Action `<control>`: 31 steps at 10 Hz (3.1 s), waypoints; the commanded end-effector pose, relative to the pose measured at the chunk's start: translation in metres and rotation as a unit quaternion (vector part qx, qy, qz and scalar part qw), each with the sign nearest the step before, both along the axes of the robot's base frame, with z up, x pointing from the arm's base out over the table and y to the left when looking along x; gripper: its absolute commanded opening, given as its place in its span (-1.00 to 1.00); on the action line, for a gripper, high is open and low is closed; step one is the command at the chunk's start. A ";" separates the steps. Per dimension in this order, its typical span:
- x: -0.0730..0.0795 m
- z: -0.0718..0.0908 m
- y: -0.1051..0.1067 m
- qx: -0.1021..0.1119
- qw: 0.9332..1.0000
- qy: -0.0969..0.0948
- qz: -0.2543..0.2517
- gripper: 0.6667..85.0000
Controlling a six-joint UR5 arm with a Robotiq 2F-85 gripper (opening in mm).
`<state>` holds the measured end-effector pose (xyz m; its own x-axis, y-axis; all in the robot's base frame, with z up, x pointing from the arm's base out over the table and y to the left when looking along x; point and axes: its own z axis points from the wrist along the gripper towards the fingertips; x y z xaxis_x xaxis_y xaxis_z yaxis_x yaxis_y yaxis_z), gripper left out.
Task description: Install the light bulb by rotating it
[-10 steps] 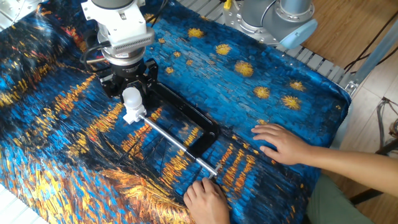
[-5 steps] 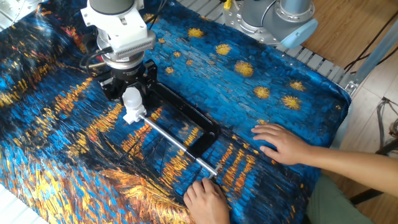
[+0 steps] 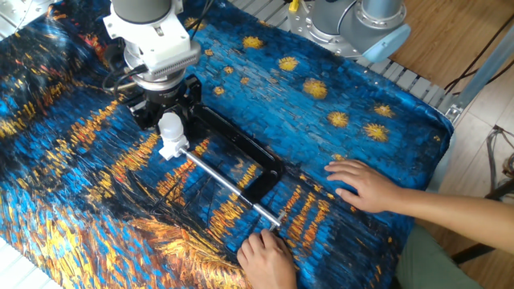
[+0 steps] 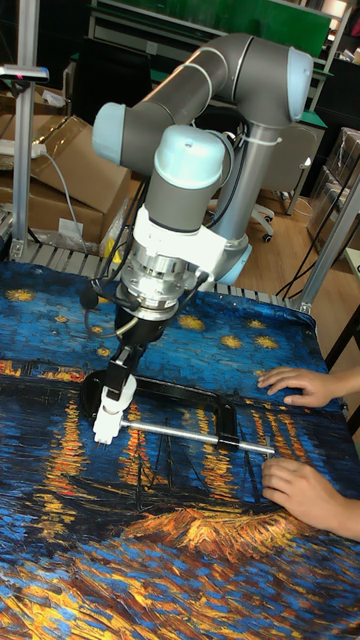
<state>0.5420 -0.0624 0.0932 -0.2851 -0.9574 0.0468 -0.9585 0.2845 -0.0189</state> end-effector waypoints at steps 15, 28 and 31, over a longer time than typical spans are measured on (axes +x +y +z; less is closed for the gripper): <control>0.015 0.002 0.005 0.017 0.999 -0.031 -0.040 -0.15; 0.034 0.003 0.000 0.056 0.987 -0.062 -0.138 -0.41; 0.034 0.001 -0.003 0.065 0.983 -0.063 -0.159 -0.41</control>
<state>0.5726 -0.0649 0.0936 -0.5315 -0.8416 -0.0956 -0.8384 0.5388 -0.0817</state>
